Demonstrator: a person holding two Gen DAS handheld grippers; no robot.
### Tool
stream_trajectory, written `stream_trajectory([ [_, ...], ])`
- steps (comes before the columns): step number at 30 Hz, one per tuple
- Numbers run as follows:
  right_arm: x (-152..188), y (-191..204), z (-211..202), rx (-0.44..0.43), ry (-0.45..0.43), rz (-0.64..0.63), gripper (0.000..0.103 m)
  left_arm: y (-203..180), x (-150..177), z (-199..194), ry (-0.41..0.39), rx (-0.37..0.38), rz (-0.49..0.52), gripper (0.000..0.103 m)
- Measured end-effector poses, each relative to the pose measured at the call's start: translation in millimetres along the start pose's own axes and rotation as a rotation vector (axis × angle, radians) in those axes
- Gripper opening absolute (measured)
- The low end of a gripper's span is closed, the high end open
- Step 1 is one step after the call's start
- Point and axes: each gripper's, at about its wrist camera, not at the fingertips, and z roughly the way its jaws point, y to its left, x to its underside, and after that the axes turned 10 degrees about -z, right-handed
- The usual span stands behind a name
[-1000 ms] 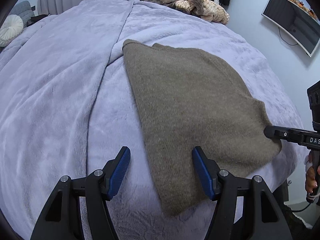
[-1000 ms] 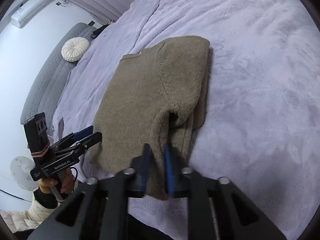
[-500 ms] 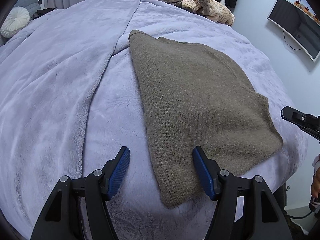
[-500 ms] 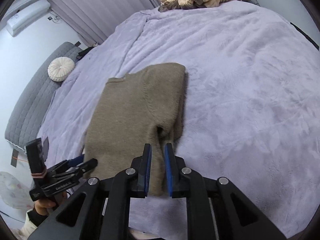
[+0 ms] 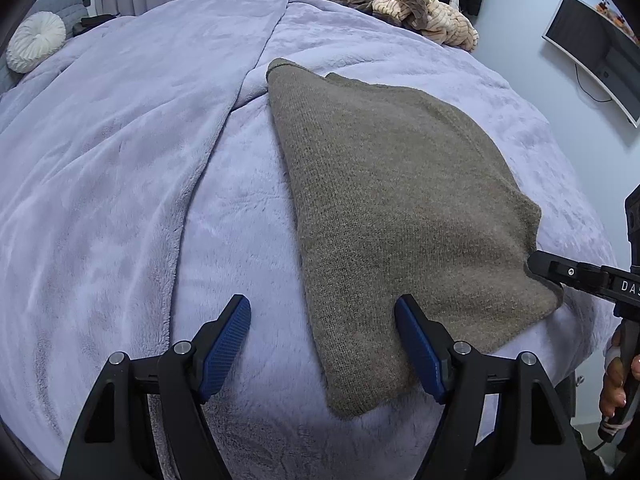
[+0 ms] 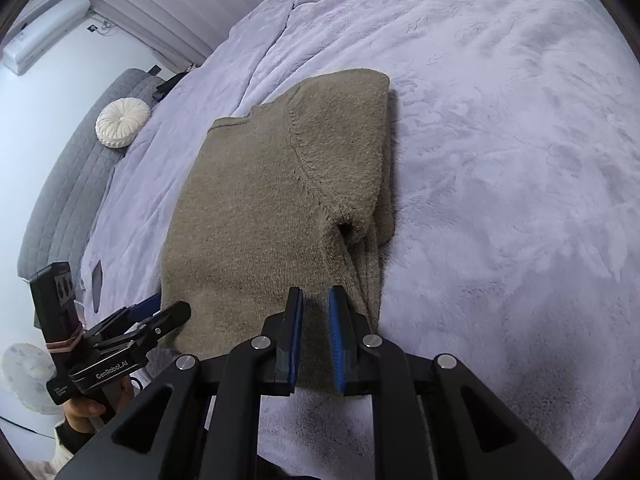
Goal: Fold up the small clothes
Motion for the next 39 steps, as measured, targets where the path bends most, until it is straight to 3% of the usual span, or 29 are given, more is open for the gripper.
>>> stream_trajectory([
  [4,-2,0,-1,-0.01,0.004,0.014,0.015,-1,-1,-3,-0.004,-0.002,-0.01,0.076],
  [12,-9,8,-4,-0.019,0.01,0.006,0.03,-7,-15,-14,-0.028,-0.013,-0.014,0.076],
  [17,-19,12,-14,-0.023,-0.008,0.004,0.033,-16,-27,-21,-0.045,-0.019,-0.004,0.076],
  [19,-29,14,-22,0.009,-0.023,-0.016,0.043,-19,-34,-24,-0.061,-0.022,-0.006,0.076],
  [21,-41,16,-28,0.065,-0.032,-0.035,0.059,-20,-42,-26,-0.075,-0.03,-0.016,0.076],
  [23,-51,17,-28,0.109,-0.025,-0.042,0.06,-21,-49,-27,-0.083,-0.041,-0.028,0.076],
  [26,-64,20,-24,0.149,-0.001,-0.04,0.07,-23,-59,-28,-0.093,-0.069,-0.041,0.078],
  [27,-67,23,-22,0.162,0.003,-0.049,0.076,-23,-61,-28,-0.091,-0.072,-0.048,0.084],
  [28,-70,28,-22,0.176,0.002,-0.061,0.079,-23,-63,-29,-0.094,-0.07,-0.054,0.099],
  [29,-72,33,-21,0.19,-0.003,-0.074,0.081,-23,-64,-31,-0.108,-0.068,-0.058,0.102],
  [37,-76,56,-11,0.337,0.0,-0.131,0.09,-31,-68,-30,-0.143,-0.127,-0.031,0.102],
  [39,-75,58,-9,0.371,0.0,-0.139,0.103,-33,-69,-27,-0.141,-0.152,-0.026,0.102],
])
